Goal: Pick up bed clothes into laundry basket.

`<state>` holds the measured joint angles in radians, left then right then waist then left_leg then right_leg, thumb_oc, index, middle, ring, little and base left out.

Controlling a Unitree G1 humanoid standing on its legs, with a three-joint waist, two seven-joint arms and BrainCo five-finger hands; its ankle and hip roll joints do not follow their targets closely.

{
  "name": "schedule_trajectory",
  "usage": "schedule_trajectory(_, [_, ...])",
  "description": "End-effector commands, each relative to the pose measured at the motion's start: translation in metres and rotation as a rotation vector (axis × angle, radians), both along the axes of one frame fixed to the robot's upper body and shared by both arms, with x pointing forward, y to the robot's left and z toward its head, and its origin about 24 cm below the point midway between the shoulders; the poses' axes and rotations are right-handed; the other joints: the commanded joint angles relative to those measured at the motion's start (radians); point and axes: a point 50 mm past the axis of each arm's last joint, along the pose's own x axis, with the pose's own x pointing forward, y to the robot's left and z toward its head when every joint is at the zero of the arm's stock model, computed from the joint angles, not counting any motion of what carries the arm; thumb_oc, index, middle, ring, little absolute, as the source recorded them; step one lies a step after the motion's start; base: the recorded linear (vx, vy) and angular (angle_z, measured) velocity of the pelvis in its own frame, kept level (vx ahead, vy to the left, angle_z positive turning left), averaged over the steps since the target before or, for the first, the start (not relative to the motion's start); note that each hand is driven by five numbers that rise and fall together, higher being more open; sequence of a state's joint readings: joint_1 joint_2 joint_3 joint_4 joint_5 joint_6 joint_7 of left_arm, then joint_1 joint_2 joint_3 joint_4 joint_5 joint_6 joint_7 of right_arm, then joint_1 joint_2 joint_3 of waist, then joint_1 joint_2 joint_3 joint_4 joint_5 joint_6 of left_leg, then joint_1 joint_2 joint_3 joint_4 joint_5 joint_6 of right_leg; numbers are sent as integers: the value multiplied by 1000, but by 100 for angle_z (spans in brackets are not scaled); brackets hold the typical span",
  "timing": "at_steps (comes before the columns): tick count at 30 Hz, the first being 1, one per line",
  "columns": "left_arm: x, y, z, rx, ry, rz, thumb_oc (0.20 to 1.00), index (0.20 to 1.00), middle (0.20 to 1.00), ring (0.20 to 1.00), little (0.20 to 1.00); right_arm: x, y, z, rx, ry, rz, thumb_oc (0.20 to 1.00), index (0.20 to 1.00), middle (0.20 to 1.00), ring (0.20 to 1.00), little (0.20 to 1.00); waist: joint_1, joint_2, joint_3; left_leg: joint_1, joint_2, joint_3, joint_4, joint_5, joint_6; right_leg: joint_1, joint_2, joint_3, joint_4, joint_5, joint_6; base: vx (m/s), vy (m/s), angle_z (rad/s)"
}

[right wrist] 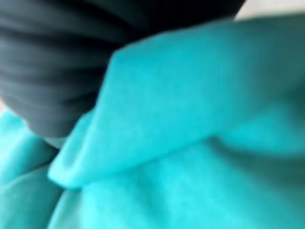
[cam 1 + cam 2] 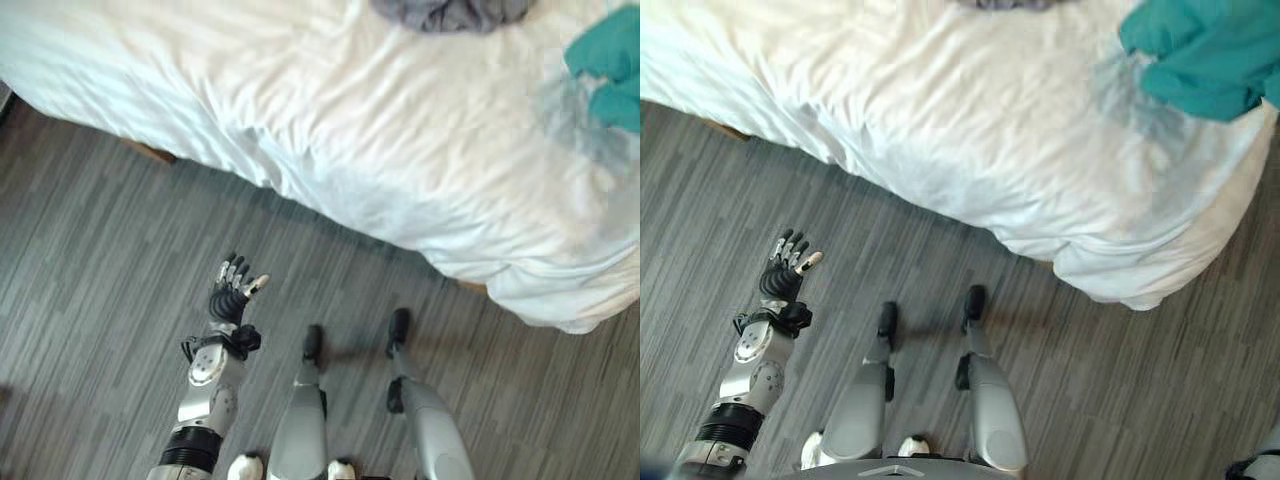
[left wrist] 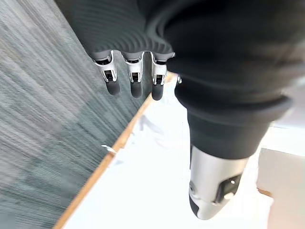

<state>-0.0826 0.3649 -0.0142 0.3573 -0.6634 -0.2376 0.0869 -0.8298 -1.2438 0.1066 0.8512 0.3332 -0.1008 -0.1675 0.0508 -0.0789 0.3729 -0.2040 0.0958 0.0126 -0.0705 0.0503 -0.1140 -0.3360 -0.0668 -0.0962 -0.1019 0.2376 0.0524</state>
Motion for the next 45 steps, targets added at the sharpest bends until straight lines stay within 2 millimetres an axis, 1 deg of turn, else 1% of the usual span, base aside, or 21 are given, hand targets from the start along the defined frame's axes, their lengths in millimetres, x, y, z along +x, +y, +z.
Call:
schedule_trajectory(1, [-10, 5, -10, 37, 38, 8, 1000, 1000, 1000, 1000, 1000, -9, -1, 15, 4, -132, -3, 200, 200, 200, 200, 200, -24, -5, -99, 64, 35, 16, -17, 9, -26, 116, -58, 23, 32, -123, 95, 92, 49, -6])
schedule_trajectory(2, [-12, 5, -16, 34, 64, 16, 1000, 1000, 1000, 1000, 1000, -12, -1, -8, 74, -162, 37, 200, 200, 200, 200, 200, -42, 0, -123, 113, 31, 24, -17, -8, -16, 157, -63, 27, 41, -138, 96, 79, 56, -5])
schedule_trajectory(6, [-15, 3, -23, 28, 93, 21, 1000, 1000, 1000, 1000, 1000, -16, 10, -64, 271, -227, 171, 200, 200, 200, 200, 200, -74, 13, -186, 183, 21, 42, -17, -37, 2, 217, -73, 38, 48, -152, 101, 103, 60, -7])
schedule_trajectory(7, [-19, 4, -25, 29, 103, 33, 1000, 1000, 1000, 1000, 1000, -17, 26, -95, 397, -267, 271, 200, 200, 200, 200, 200, -92, 25, -212, 209, 18, 54, -17, -48, 9, 233, -77, 46, 55, -158, 105, 117, 52, -20])
schedule_trajectory(8, [-20, 6, -25, 39, 110, 33, 1000, 1000, 1000, 1000, 1000, -21, 32, -109, 452, -285, 309, 200, 200, 200, 200, 200, -99, 27, -227, 225, 15, 61, -17, -55, 13, 243, -78, 50, 59, -164, 107, 87, 43, -23])
schedule_trajectory(10, [-21, 9, -26, 46, 115, 39, 1000, 1000, 1000, 1000, 1000, -26, 40, -123, 508, -303, 346, 200, 200, 200, 200, 200, -105, 28, -238, 243, 12, 68, -17, -64, 18, 255, -80, 57, 64, -171, 108, 69, 31, -22])
schedule_trajectory(12, [-24, 11, -28, 52, 129, 52, 1000, 1000, 1000, 1000, 1000, -31, 60, -150, 653, -364, 424, 200, 200, 200, 200, 200, -118, 35, -257, 277, 8, 80, -17, -79, 25, 276, -83, 68, 67, -176, 109, 79, 36, -24])
schedule_trajectory(18, [-32, 14, -36, 53, 165, 79, 1000, 1000, 1000, 1000, 1000, -43, 124, -207, 1058, -511, 649, 200, 200, 200, 200, 200, -139, 49, -298, 321, 4, 109, -17, -91, 33, 307, -81, 85, 60, -177, 106, 38, 2, -15])
schedule_trajectory(19, [-35, 14, -39, 43, 175, 87, 1000, 1000, 1000, 1000, 1000, -49, 146, -225, 1194, -552, 686, 200, 200, 200, 200, 200, -143, 56, -307, 334, 4, 117, -17, -94, 33, 316, -80, 90, 58, -181, 106, 41, 5, -6])
schedule_trajectory(20, [-36, 14, -39, 44, 176, 88, 1000, 1000, 1000, 1000, 1000, -49, 146, -226, 1195, -552, 685, 200, 200, 200, 200, 200, -143, 55, -306, 336, 4, 117, -17, -94, 33, 318, -79, 91, 58, -181, 106, 35, 0, -7])
schedule_trajectory(22, [-39, 10, -43, 47, 187, 82, 1000, 1000, 1000, 1000, 1000, -54, 165, -239, 1288, -542, 715, 200, 200, 200, 200, 200, -150, 68, -310, 351, 7, 125, -17, -104, 32, 330, -76, 96, 58, -192, 106, 49, 8, -4])
schedule_trajectory(25, [-39, 5, -44, 46, 186, 66, 1000, 1000, 1000, 1000, 1000, -53, 177, -243, 1322, -520, 741, 200, 200, 200, 200, 200, -155, 75, -306, 357, 9, 131, -17, -103, 30, 332, -73, 99, 59, -191, 106, 7, -3, -4])
schedule_trajectory(33, [-33, 5, -38, 52, 151, 77, 1000, 1000, 1000, 1000, 1000, -52, 173, -229, 1241, -512, 761, 200, 200, 200, 200, 200, -161, 84, -282, 354, 21, 137, -17, -92, 24, 309, -61, 110, 100, -210, 99, -20, -36, -3])
schedule_trajectory(35, [-21, 7, -22, 48, 78, 93, 1000, 1000, 1000, 1000, 1000, -55, 170, -225, 1208, -504, 762, 200, 200, 200, 200, 200, -164, 92, -257, 360, 40, 134, -17, -83, 15, 282, -42, 115, 175, -250, 84, -32, -100, -1])
schedule_trajectory(38, [-15, 12, -14, 47, 43, 113, 1000, 1000, 1000, 1000, 1000, -56, 170, -223, 1198, -501, 770, 200, 200, 200, 200, 200, -165, 92, -236, 356, 58, 129, 21, -76, 3, 273, -25, 118, 205, -276, 67, -45, -163, 1])
schedule_trajectory(39, [-8, 14, -5, 42, 6, 128, 1000, 1000, 1000, 1000, 1000, -59, 171, -219, 1183, -501, 792, 200, 200, 200, 200, 200, -158, 78, -201, 282, 82, 107, 180, -43, -21, 289, -11, 115, 217, -289, 42, -80, -216, -1])
schedule_trajectory(40, [-8, 14, -5, 43, 5, 127, 1000, 1000, 1000, 1000, 1000, -59, 171, -219, 1183, -502, 792, 200, 200, 200, 200, 200, -162, 78, -201, 274, 83, 102, 191, -47, -22, 288, -11, 111, 217, -289, 41, -85, -252, 6])
schedule_trajectory(41, [-6, 15, -1, 37, -8, 127, 1000, 1000, 1000, 1000, 1000, -62, 167, -218, 1166, -495, 784, 200, 200, 200, 200, 200, -153, 68, -180, 228, 86, 81, 281, 0, -38, 303, -7, 109, 219, -293, 27, -42, -149, 12])
schedule_trajectory(43, [-4, 16, 2, 49, -19, 132, 1000, 1000, 1000, 1000, 1000, -64, 162, -215, 1144, -490, 782, 200, 200, 200, 200, 200, -141, 51, -154, 155, 61, 1, 413, 59, -54, 314, -1, 108, 226, -299, 7, -39, -153, 11])
schedule_trajectory(44, [-5, 19, 4, 49, -22, 141, 1000, 1000, 1000, 1000, 1000, -64, 162, -213, 1135, -496, 785, 200, 200, 200, 200, 200, -134, 45, -150, 124, 49, -49, 419, 73, -53, 310, -1, 113, 230, -308, 5, 55, -32, 5])
schedule_trajectory(45, [-6, 23, 6, 48, -28, 159, 1000, 1000, 1000, 1000, 1000, -64, 161, -209, 1125, -510, 784, 200, 200, 200, 200, 200, -136, 44, -158, 91, 85, -47, 366, 89, -40, 314, -6, 121, 227, -318, 8, 72, 12, -9])
